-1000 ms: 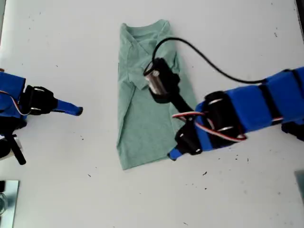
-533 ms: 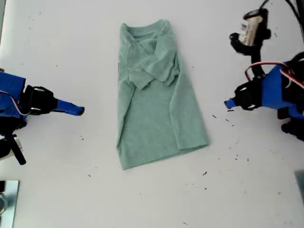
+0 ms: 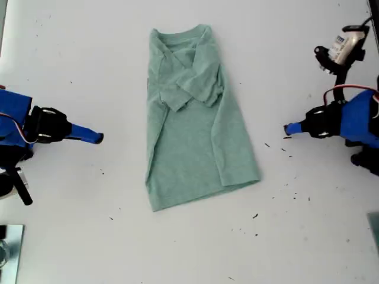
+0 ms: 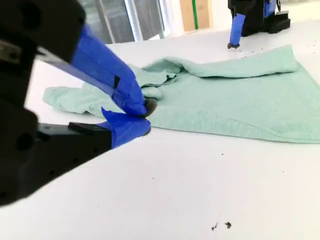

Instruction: Fold t shirt

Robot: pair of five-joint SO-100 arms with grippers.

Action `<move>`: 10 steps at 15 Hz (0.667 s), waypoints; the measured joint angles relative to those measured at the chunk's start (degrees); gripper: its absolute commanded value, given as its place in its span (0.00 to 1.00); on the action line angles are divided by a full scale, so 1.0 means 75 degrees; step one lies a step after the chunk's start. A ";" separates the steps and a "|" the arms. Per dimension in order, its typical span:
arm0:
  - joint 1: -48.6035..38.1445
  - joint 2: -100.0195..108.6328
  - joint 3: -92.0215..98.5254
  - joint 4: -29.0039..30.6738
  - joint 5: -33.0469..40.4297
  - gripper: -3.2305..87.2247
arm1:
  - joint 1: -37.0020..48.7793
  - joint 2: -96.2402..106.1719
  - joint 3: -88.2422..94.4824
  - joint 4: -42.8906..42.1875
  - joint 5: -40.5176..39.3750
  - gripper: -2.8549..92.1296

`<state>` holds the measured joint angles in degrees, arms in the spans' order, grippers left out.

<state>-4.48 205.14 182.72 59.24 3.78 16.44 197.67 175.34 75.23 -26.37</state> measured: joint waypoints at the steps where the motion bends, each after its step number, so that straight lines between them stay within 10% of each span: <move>1: 0.0012 -0.0598 -0.0516 -0.0117 -0.0211 0.03 | -0.0012 0.0000 0.0000 0.0000 0.0000 0.06; 7: 0.1254 -1.1742 -1.0113 0.2496 -0.1629 0.03 | -0.0023 0.0035 0.0012 0.0000 0.0000 0.06; 10: 0.1734 -1.4625 -1.3957 0.3551 -0.1641 0.36 | -0.0023 0.0035 0.0012 0.0000 0.0000 0.06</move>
<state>8.53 95.45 78.05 85.87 -8.53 16.26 197.93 175.43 75.23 -26.37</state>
